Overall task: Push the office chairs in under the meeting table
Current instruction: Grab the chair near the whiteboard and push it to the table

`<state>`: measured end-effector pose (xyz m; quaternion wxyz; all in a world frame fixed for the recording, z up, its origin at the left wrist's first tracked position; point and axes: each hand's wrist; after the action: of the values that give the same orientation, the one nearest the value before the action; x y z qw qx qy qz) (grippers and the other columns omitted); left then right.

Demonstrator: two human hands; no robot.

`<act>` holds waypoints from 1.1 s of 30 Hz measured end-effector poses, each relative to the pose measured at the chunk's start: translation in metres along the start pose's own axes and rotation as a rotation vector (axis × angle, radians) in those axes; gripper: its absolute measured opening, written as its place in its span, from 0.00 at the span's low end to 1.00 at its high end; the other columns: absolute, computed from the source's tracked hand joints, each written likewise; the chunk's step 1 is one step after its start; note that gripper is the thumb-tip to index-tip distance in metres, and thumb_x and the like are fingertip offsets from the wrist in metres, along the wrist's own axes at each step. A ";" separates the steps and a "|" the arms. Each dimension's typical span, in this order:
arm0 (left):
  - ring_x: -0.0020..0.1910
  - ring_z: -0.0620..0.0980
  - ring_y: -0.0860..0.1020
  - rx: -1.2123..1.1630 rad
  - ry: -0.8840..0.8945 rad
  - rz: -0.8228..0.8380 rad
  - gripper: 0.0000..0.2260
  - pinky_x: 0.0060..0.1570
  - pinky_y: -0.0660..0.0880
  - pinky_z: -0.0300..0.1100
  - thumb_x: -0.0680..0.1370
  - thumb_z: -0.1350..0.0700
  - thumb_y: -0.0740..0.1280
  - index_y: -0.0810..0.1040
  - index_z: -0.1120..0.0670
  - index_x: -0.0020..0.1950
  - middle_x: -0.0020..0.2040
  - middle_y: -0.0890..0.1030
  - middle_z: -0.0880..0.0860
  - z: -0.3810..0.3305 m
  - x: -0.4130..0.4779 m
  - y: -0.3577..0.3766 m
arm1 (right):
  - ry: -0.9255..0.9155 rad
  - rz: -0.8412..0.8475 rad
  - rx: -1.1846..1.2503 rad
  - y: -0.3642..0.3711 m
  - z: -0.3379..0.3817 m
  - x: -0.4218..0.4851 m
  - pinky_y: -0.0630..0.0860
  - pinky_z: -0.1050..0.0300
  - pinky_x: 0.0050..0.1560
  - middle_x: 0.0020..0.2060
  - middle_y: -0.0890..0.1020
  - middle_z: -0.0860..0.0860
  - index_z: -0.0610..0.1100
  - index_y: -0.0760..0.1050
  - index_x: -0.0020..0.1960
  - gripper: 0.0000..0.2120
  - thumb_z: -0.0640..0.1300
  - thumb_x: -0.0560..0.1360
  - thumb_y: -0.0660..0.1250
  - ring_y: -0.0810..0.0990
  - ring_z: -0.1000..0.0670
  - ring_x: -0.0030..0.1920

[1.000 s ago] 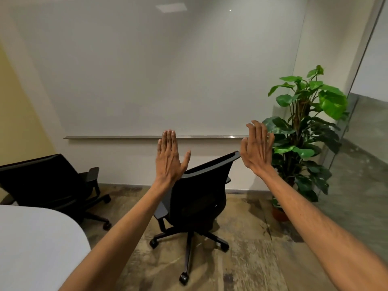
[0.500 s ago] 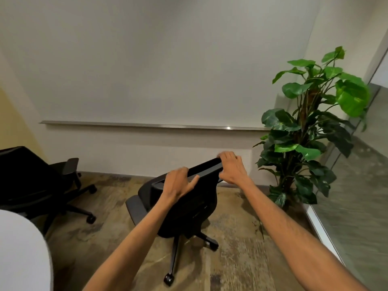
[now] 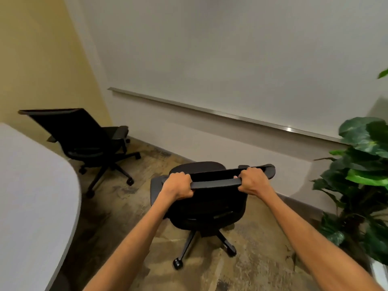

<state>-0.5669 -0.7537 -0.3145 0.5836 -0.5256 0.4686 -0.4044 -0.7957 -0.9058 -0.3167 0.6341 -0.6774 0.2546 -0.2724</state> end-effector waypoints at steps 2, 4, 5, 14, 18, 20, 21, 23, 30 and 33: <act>0.30 0.55 0.76 -0.018 -0.069 -0.002 0.06 0.33 0.74 0.46 0.65 0.52 0.66 0.74 0.54 0.33 0.32 0.80 0.54 0.000 -0.002 -0.001 | -0.087 -0.065 -0.007 0.012 -0.003 0.007 0.66 0.54 0.31 0.29 0.78 0.46 0.44 0.76 0.34 0.17 0.53 0.74 0.59 0.77 0.41 0.31; 0.30 0.56 0.77 -0.035 -0.131 0.019 0.06 0.33 0.73 0.46 0.65 0.52 0.66 0.76 0.55 0.33 0.32 0.81 0.55 -0.007 -0.007 -0.001 | -0.135 -0.077 -0.002 0.020 -0.007 0.009 0.65 0.54 0.32 0.30 0.79 0.45 0.43 0.78 0.35 0.15 0.52 0.73 0.60 0.78 0.41 0.32; 0.31 0.56 0.78 -0.030 -0.154 0.025 0.07 0.34 0.73 0.46 0.66 0.53 0.66 0.77 0.56 0.34 0.33 0.81 0.55 -0.013 -0.010 0.001 | -0.149 -0.061 -0.005 0.022 -0.009 0.009 0.65 0.54 0.32 0.30 0.79 0.46 0.44 0.78 0.35 0.14 0.52 0.72 0.61 0.78 0.42 0.32; 0.33 0.59 0.78 -0.045 -0.299 0.046 0.06 0.33 0.72 0.47 0.67 0.54 0.66 0.77 0.57 0.35 0.34 0.81 0.57 -0.057 -0.025 0.003 | -0.319 -0.034 0.009 0.020 -0.042 0.023 0.66 0.56 0.32 0.29 0.80 0.47 0.46 0.80 0.37 0.09 0.50 0.66 0.66 0.77 0.44 0.30; 0.32 0.59 0.76 -0.069 -0.384 0.036 0.06 0.32 0.69 0.46 0.66 0.55 0.66 0.77 0.58 0.34 0.34 0.81 0.58 -0.064 -0.039 0.002 | -0.414 -0.059 0.012 0.021 -0.039 0.033 0.62 0.57 0.31 0.30 0.79 0.48 0.47 0.81 0.40 0.09 0.50 0.66 0.67 0.77 0.44 0.31; 0.34 0.59 0.78 -0.063 -0.428 0.027 0.07 0.32 0.69 0.46 0.65 0.55 0.66 0.78 0.59 0.36 0.35 0.81 0.58 -0.064 -0.046 0.002 | -0.463 -0.058 0.010 0.019 -0.033 0.038 0.60 0.57 0.29 0.25 0.74 0.50 0.47 0.80 0.37 0.07 0.50 0.65 0.67 0.72 0.46 0.27; 0.34 0.59 0.78 -0.066 -0.453 0.023 0.07 0.33 0.70 0.46 0.65 0.55 0.66 0.78 0.59 0.36 0.35 0.81 0.58 -0.064 -0.049 0.003 | -0.486 -0.051 0.018 0.018 -0.030 0.040 0.59 0.57 0.29 0.24 0.70 0.51 0.47 0.78 0.35 0.06 0.50 0.65 0.67 0.69 0.46 0.25; 0.35 0.59 0.78 -0.075 -0.496 0.022 0.08 0.35 0.73 0.47 0.65 0.55 0.66 0.78 0.59 0.36 0.35 0.81 0.57 -0.061 -0.055 0.006 | -0.533 -0.031 0.031 0.016 -0.023 0.045 0.59 0.57 0.29 0.22 0.65 0.54 0.48 0.73 0.31 0.07 0.49 0.65 0.67 0.64 0.48 0.24; 0.32 0.56 0.78 -0.100 -0.656 -0.008 0.08 0.37 0.79 0.49 0.64 0.54 0.65 0.79 0.58 0.34 0.32 0.80 0.54 -0.041 -0.063 0.014 | -0.689 -0.047 0.046 0.020 0.011 0.090 0.60 0.57 0.30 0.28 0.78 0.48 0.48 0.73 0.32 0.06 0.51 0.62 0.65 0.77 0.44 0.30; 0.31 0.56 0.77 -0.104 -0.727 -0.011 0.08 0.36 0.78 0.49 0.64 0.54 0.66 0.78 0.58 0.33 0.31 0.79 0.55 -0.028 -0.065 0.012 | -0.748 -0.058 0.063 0.019 0.031 0.112 0.60 0.57 0.29 0.24 0.71 0.51 0.49 0.74 0.32 0.05 0.50 0.62 0.65 0.72 0.44 0.27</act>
<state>-0.6096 -0.6962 -0.3183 0.6823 -0.6664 0.2476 -0.1702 -0.6933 -0.9622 -0.3315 0.6957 -0.7173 -0.0226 -0.0317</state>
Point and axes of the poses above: each hand's wrist, its own x-axis towards the middle knuckle, its own y-axis out of the palm, z = x × y
